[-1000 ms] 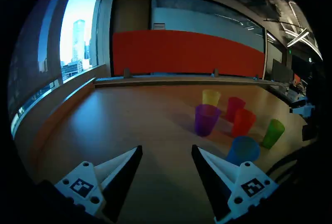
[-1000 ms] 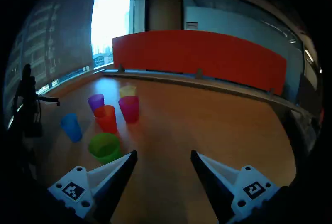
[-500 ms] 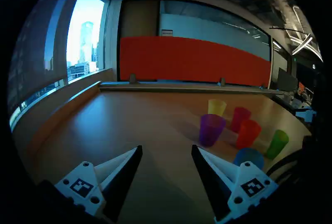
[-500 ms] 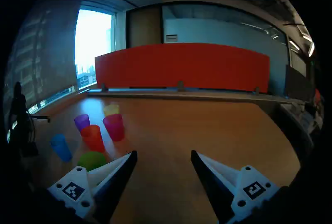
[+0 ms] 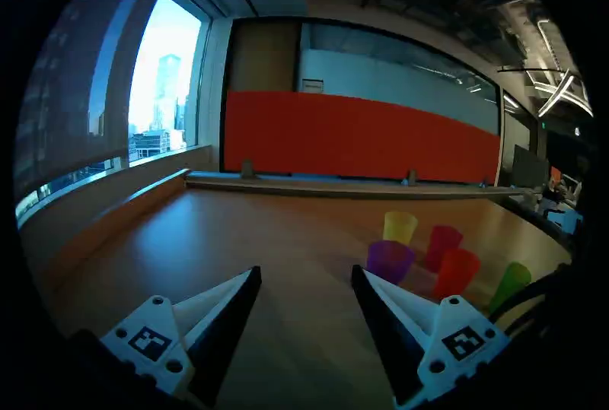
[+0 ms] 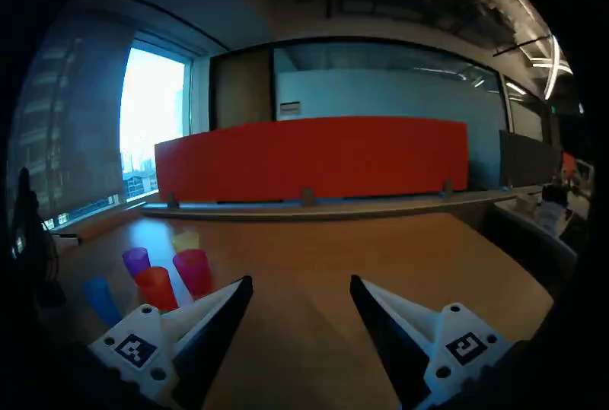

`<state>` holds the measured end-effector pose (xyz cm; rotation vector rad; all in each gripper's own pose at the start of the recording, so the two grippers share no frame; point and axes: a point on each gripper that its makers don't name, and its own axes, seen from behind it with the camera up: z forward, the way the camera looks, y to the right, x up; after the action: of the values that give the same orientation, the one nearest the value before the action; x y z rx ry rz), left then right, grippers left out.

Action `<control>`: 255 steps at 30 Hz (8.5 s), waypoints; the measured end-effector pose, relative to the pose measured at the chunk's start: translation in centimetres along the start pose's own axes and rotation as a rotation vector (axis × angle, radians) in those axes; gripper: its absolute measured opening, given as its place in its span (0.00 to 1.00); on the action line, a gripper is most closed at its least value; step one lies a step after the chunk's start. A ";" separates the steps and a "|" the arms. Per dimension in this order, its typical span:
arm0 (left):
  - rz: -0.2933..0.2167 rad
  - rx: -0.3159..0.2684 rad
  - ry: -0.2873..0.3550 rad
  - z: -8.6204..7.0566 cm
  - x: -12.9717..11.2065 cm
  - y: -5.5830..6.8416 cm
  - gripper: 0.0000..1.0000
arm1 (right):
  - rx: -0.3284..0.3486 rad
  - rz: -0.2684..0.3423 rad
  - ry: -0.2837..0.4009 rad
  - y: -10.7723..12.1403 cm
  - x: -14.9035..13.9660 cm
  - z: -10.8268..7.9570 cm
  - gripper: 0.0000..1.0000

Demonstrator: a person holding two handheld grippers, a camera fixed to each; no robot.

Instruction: Pour water

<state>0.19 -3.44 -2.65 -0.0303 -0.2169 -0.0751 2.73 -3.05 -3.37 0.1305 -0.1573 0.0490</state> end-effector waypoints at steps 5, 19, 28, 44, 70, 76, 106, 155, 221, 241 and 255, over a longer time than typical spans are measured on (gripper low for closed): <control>0.001 -0.018 0.062 0.3 1.2 0.8 0.87 | -0.024 -0.035 0.076 -0.3 1.4 -0.4 0.99; 0.080 0.032 0.194 0.0 3.8 -0.2 0.87 | -0.112 -0.157 0.186 0.0 4.1 -0.9 1.00; 0.070 0.095 0.212 -0.1 3.8 -1.8 0.87 | -0.117 -0.106 0.165 0.7 3.9 -1.1 1.00; 0.071 0.134 0.262 -0.3 4.2 -2.3 0.87 | -0.144 -0.089 0.158 1.1 4.0 -0.8 1.00; 0.047 0.111 0.269 0.5 3.2 -1.2 0.87 | -0.184 -0.064 0.184 1.6 4.5 0.1 1.00; 0.041 0.109 0.274 0.7 3.1 -0.7 0.87 | -0.180 -0.073 0.189 1.3 4.8 0.2 1.00; 0.030 0.068 0.258 1.6 1.3 2.1 0.87 | -0.168 -0.060 0.185 1.9 4.2 -0.8 1.00; 0.071 0.060 0.218 2.3 0.1 2.9 0.87 | -0.123 -0.056 0.241 1.6 5.1 -1.5 1.00; 0.071 0.060 0.218 2.3 0.1 2.9 0.87 | -0.134 -0.050 0.159 3.6 -2.2 3.5 1.00; 0.071 0.060 0.218 2.3 0.1 2.9 0.87 | -0.138 -0.049 0.158 3.8 -2.1 3.3 1.00; 0.071 0.060 0.218 2.3 0.2 2.9 0.87 | -0.138 -0.049 0.157 3.8 -2.1 3.3 1.00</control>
<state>0.08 -0.46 -0.44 0.0296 0.0002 -0.0010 -0.06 0.19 0.00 -0.0076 -0.0004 -0.0005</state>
